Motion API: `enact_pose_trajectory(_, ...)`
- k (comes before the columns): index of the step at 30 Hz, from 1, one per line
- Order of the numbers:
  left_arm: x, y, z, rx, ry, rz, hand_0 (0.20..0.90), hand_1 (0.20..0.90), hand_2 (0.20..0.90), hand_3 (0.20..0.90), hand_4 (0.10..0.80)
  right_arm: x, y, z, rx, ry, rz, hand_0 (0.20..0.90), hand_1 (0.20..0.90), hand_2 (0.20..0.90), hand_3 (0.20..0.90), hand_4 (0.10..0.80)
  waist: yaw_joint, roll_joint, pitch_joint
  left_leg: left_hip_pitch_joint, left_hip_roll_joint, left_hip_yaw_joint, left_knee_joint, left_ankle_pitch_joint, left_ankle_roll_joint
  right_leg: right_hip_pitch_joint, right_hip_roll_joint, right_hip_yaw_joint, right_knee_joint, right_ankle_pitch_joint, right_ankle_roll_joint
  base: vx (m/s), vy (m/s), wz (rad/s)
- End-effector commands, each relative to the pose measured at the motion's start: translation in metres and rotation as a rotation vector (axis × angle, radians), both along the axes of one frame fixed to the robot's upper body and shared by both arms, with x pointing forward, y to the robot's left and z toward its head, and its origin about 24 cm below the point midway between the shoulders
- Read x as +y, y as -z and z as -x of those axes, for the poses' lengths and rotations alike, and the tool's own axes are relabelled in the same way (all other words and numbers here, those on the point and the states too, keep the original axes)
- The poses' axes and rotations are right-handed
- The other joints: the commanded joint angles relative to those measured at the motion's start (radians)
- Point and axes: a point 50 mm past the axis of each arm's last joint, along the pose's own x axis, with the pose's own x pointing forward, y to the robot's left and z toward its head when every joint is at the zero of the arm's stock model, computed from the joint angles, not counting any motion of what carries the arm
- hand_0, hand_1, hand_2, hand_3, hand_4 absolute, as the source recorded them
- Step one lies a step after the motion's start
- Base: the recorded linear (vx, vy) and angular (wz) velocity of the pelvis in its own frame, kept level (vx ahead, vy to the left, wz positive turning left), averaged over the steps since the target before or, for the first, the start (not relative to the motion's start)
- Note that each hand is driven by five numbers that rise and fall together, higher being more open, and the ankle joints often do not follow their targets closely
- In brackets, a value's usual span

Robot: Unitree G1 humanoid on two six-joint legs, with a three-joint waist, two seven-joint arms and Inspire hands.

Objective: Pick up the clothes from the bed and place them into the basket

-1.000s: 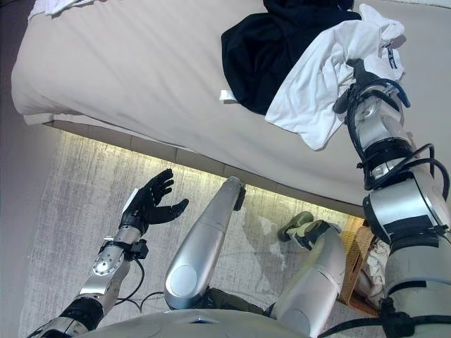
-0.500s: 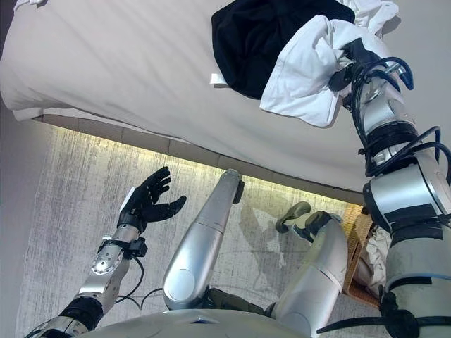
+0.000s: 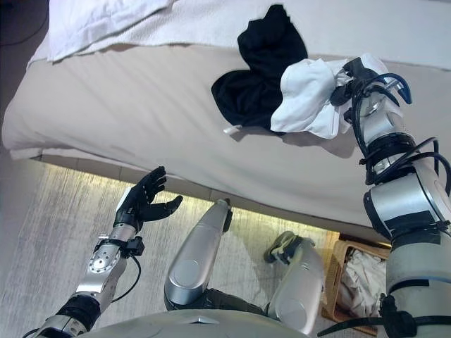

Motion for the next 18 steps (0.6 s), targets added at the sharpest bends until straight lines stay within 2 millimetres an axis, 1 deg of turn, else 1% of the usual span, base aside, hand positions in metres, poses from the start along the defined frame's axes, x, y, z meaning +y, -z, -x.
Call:
enact_pose_trajectory(1, 0.014, -0.007, 0.007, -0.042, -0.018, -0.060, 0.900, 0.900, 0.900, 0.900, 0.800, -0.032, -0.053, 0.020, -0.178, 0.049, 0.021, 0.300, 0.300, 0.300, 0.200, 0.100, -0.006, -0.037, -0.185, 0.063, 0.000, 0.051, -0.077, 0.020, -0.003, 0.174, 0.090, -0.062, -0.126, 0.018, -0.053, 0.134, -0.006, -0.25)
enact_pose_trajectory(2, 0.013, -0.005, 0.007, -0.030, -0.020, -0.063, 0.900, 0.900, 0.900, 0.900, 0.800, -0.036, -0.052, 0.022, -0.167, 0.052, 0.017, 0.300, 0.300, 0.300, 0.200, 0.100, -0.009, -0.044, -0.202, 0.086, 0.003, 0.053, -0.109, 0.028, -0.007, 0.200, 0.099, -0.063, -0.165, 0.026, -0.051, 0.064, 0.003, -0.23)
enact_pose_trajectory(3, 0.013, -0.004, 0.007, -0.023, -0.019, -0.067, 0.900, 0.900, 0.900, 0.900, 0.800, -0.041, -0.052, 0.024, -0.156, 0.061, 0.018, 0.300, 0.300, 0.300, 0.200, 0.100, -0.014, -0.049, -0.220, 0.102, 0.006, 0.062, -0.158, 0.067, -0.004, 0.220, 0.108, -0.079, -0.221, 0.061, -0.056, 0.103, -0.016, -0.18)
enact_pose_trajectory(4, 0.013, -0.004, 0.008, -0.020, -0.020, -0.067, 0.900, 0.900, 0.900, 0.900, 0.800, -0.041, -0.052, 0.024, -0.153, 0.061, 0.018, 0.300, 0.300, 0.300, 0.200, 0.100, -0.014, -0.051, -0.220, 0.113, 0.007, 0.057, -0.148, 0.040, -0.011, 0.229, 0.111, -0.066, -0.212, 0.038, -0.048, 0.087, -0.018, -0.11)
enact_pose_trajectory(5, 0.013, -0.003, 0.008, -0.012, -0.018, -0.069, 0.900, 0.900, 0.900, 0.900, 0.800, -0.046, -0.050, 0.027, -0.140, 0.070, 0.019, 0.300, 0.300, 0.300, 0.200, 0.100, -0.019, -0.055, -0.233, 0.132, 0.011, 0.061, -0.175, 0.050, -0.016, 0.249, 0.119, -0.065, -0.244, 0.047, -0.044, 0.076, -0.015, -0.09)
enact_pose_trajectory(6, 0.012, -0.002, 0.008, -0.007, -0.015, -0.070, 0.900, 0.900, 0.900, 0.900, 0.800, -0.051, -0.046, 0.029, -0.128, 0.081, 0.020, 0.300, 0.300, 0.300, 0.200, 0.100, -0.024, -0.057, -0.244, 0.139, 0.014, 0.070, -0.207, 0.084, -0.013, 0.260, 0.125, -0.078, -0.282, 0.077, -0.050, 0.064, -0.004, -0.07)
enact_pose_trajectory(7, 0.012, 0.000, 0.008, 0.001, -0.009, -0.073, 0.900, 0.900, 0.900, 0.900, 0.800, -0.058, -0.041, 0.033, -0.109, 0.097, 0.023, 0.300, 0.300, 0.300, 0.200, 0.100, -0.030, -0.061, -0.257, 0.156, 0.018, 0.072, -0.228, 0.093, -0.019, 0.279, 0.134, -0.074, -0.310, 0.085, -0.046, 0.049, -0.003, -0.07)
enact_pose_trajectory(9, 0.011, 0.001, 0.008, 0.005, -0.003, -0.075, 0.900, 0.900, 0.900, 0.900, 0.800, -0.064, -0.038, 0.036, -0.096, 0.114, 0.022, 0.300, 0.300, 0.300, 0.200, 0.100, -0.033, -0.064, -0.263, 0.170, 0.020, 0.074, -0.242, 0.096, -0.022, 0.293, 0.139, -0.072, -0.329, 0.090, -0.044, 0.082, -0.024, -0.02)
enact_pose_trajectory(12, 0.009, 0.001, 0.006, 0.005, 0.011, -0.077, 0.900, 0.900, 0.900, 0.900, 0.800, -0.081, -0.034, 0.046, -0.090, 0.182, 0.045, 0.300, 0.300, 0.300, 0.200, 0.100, -0.045, -0.064, -0.268, 0.189, 0.025, 0.083, -0.257, 0.101, -0.027, 0.311, 0.150, -0.066, -0.353, 0.094, -0.043, 0.059, -0.009, -0.06)
enact_pose_trajectory(13, 0.008, 0.001, 0.006, 0.004, 0.012, -0.078, 0.900, 0.900, 0.900, 0.900, 0.800, -0.085, -0.032, 0.048, -0.084, 0.199, 0.038, 0.900, 0.900, 0.900, 0.900, 0.800, -0.048, -0.062, -0.265, 0.188, 0.025, 0.084, -0.251, 0.097, -0.026, 0.310, 0.150, -0.064, -0.349, 0.092, -0.045, 0.000, 0.000, 0.00)
enact_pose_trajectory(16, 0.009, 0.001, 0.005, 0.001, 0.014, -0.083, 0.900, 0.900, 0.900, 0.900, 0.800, -0.091, -0.028, 0.052, -0.069, 0.230, 0.035, 0.900, 0.900, 0.900, 0.900, 0.800, -0.050, -0.057, -0.254, 0.179, 0.023, 0.083, -0.237, 0.086, -0.023, 0.300, 0.145, -0.059, -0.332, 0.088, -0.046, 0.000, 0.000, 0.00)
enact_pose_trajectory(18, 0.011, 0.000, 0.005, 0.002, 0.010, -0.084, 0.900, 0.900, 0.900, 0.900, 0.800, -0.095, -0.022, 0.054, -0.054, 0.252, 0.034, 0.900, 0.900, 0.900, 0.900, 0.800, -0.055, -0.050, -0.240, 0.169, 0.021, 0.084, -0.224, 0.079, -0.019, 0.290, 0.141, -0.055, -0.318, 0.086, -0.048, -0.023, -0.008, 0.10)
